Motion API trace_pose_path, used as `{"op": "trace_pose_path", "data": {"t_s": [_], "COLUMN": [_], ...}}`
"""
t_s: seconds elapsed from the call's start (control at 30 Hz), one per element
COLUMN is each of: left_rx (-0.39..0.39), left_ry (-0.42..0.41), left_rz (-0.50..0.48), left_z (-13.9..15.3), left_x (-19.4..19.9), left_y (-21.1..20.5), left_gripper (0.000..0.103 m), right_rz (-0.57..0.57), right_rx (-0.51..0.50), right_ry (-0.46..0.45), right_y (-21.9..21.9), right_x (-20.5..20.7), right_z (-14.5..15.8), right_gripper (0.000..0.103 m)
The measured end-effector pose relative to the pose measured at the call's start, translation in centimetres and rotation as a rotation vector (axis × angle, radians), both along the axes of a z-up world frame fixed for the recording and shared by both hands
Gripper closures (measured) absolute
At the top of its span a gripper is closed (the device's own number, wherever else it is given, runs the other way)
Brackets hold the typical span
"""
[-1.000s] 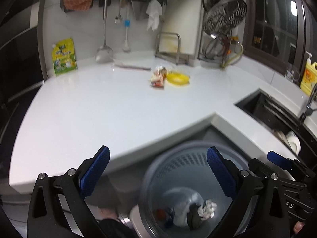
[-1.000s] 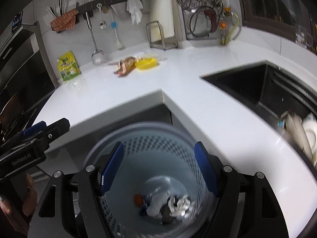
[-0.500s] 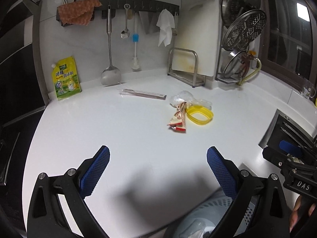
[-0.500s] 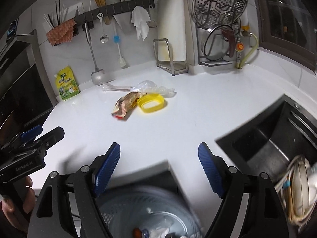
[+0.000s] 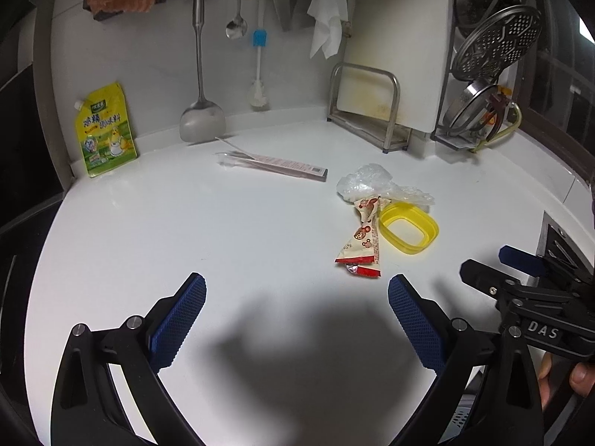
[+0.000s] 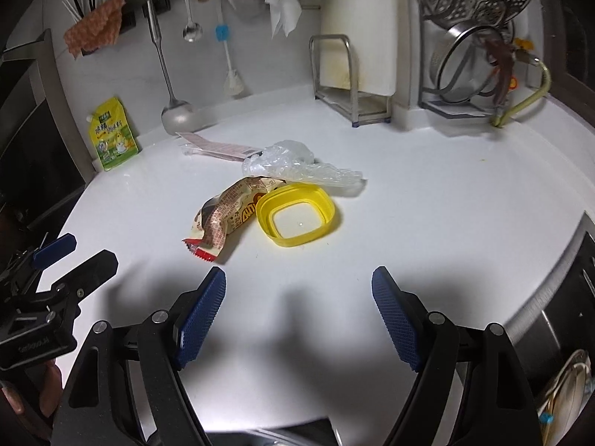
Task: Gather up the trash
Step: 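Grasp the yellow plastic lid by its rim with the right tool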
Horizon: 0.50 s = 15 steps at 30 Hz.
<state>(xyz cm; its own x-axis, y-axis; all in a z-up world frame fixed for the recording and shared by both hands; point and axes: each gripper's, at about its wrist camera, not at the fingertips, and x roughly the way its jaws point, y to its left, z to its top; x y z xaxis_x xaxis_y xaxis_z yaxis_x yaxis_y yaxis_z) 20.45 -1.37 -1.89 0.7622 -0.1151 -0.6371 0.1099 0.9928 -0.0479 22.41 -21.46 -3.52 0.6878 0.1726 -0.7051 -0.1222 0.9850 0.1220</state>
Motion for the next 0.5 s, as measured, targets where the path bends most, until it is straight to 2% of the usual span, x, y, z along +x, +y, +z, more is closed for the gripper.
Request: {"op": "trace_pose_path", "data": {"t_s": [0.5], "left_rx": [-0.002], "left_ry": [0.047], "left_rz": [-0.021], "left_z": [-1.2], "left_x": [2.5], "left_y": [-0.3], "left_gripper": [0.007], "right_rz": [0.044], "right_rx": [0.027], "right_ry": [0.142], "right_y": [0.4], "right_x": [7.3], "right_z": [-2.9], "right_gripper": [0.026]}}
